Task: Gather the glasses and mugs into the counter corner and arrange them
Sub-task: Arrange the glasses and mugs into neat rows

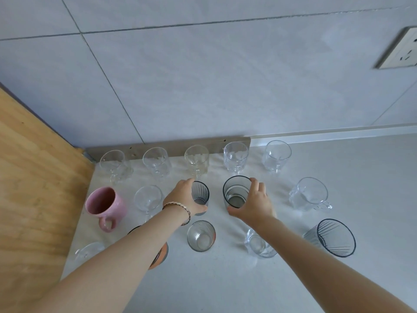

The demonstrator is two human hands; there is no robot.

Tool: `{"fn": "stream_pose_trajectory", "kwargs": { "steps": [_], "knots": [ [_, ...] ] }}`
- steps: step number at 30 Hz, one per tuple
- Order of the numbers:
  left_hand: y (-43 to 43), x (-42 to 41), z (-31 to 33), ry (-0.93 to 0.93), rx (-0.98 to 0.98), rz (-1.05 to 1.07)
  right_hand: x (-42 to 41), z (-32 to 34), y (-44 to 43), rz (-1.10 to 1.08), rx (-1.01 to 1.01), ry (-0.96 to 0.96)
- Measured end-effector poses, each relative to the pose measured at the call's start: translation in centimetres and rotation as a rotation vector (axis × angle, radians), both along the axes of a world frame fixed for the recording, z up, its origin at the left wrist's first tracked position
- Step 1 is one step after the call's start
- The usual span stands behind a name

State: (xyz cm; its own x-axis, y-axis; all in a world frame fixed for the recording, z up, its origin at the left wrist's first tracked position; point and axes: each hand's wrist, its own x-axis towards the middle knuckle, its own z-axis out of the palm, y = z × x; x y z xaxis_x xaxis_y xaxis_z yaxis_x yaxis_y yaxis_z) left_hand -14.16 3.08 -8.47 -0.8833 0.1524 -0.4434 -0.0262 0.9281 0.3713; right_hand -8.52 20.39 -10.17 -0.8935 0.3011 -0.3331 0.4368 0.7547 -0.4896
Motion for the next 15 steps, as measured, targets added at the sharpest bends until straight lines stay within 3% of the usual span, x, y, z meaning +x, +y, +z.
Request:
{"fn": "stream_pose_trajectory", "kwargs": {
  "steps": [6, 9, 12, 15],
  "knots": [
    [0.3, 0.0, -0.1, -0.017, -0.056, -0.011, 0.1, 0.3, 0.2, -0.003, 0.050, -0.039],
    [1.6, 0.1, 0.1, 0.121, -0.198, -0.113, 0.3, 0.4, 0.6, 0.006, 0.059, -0.059],
    [4.3, 0.4, 0.8, 0.177, -0.026, -0.204, 0.9, 0.9, 2.2, 0.074, 0.049, -0.109],
    [7.3, 0.9, 1.0, 0.017, 0.112, -0.246, 1.7, 1.6, 6.1, 0.106, 0.081, -0.062]
  ]
}}
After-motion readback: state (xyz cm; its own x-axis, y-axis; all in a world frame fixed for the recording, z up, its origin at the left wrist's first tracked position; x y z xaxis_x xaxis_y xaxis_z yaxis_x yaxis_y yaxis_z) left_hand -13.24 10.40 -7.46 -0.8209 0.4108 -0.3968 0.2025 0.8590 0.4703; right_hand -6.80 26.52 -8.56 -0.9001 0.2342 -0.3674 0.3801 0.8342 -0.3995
